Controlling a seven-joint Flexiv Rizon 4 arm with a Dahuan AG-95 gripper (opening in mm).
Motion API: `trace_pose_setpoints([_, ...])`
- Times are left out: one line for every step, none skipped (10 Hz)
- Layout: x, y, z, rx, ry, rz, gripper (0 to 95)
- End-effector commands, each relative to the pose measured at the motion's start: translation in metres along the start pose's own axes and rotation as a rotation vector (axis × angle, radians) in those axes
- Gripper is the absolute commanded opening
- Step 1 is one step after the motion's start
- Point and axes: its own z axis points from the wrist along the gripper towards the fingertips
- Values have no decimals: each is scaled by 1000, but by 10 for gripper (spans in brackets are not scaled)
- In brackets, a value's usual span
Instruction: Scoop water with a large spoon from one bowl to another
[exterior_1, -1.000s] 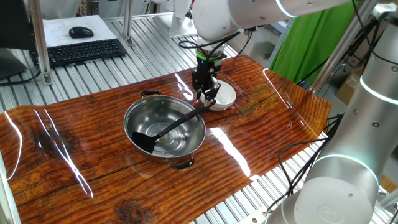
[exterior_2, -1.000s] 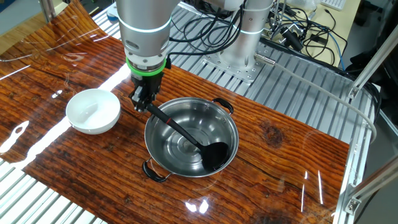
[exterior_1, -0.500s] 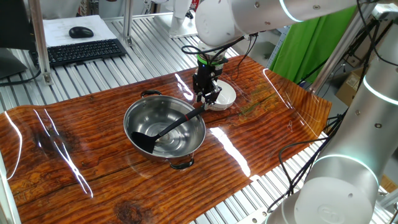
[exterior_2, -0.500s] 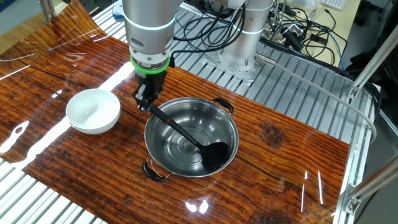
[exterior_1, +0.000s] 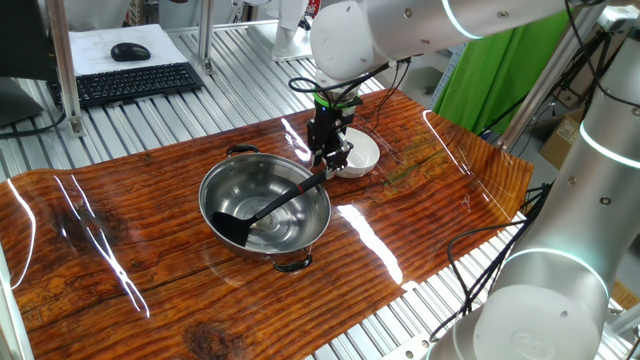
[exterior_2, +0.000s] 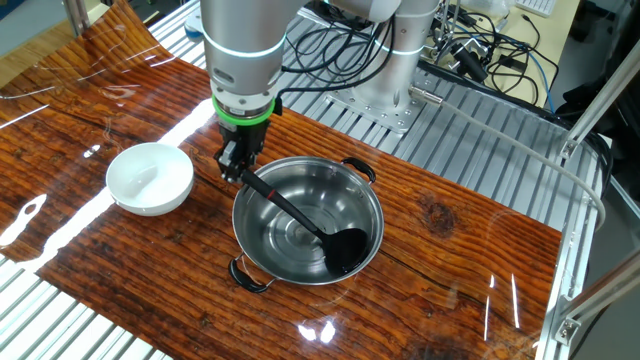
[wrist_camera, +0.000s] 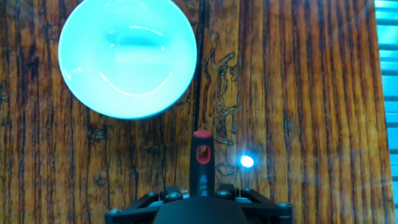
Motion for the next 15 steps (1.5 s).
trace_pose_setpoints([0, 2, 2, -8, -15, 0, 380])
trace_pose_setpoints([0, 2, 3, -8, -20, -1, 380])
trace_pose_setpoints([-1, 2, 6, -7, -37, -1, 380])
trace_pose_setpoints([-2, 2, 7, -7, -39, 0, 380])
trace_pose_setpoints([-4, 1, 9, -9, -39, -3, 380])
trace_pose_setpoints([-6, 1, 11, -10, -40, -7, 380])
trace_pose_setpoints([-7, -1, 13, -14, -43, -8, 380])
trace_pose_setpoints([-7, -3, 14, -16, -44, -6, 380])
trace_pose_setpoints([-7, -4, 16, -15, -54, -9, 380])
trace_pose_setpoints([-8, -4, 17, -15, -59, -5, 380])
trace_pose_setpoints([-8, -5, 18, -15, -60, -5, 380])
trace_pose_setpoints([-8, -5, 19, -16, -62, -2, 380])
trace_pose_setpoints([-8, -5, 21, -17, -64, 4, 380])
trace_pose_setpoints([-8, -5, 21, -18, -65, 6, 380])
trace_pose_setpoints([-7, -5, 22, -18, -69, 6, 380])
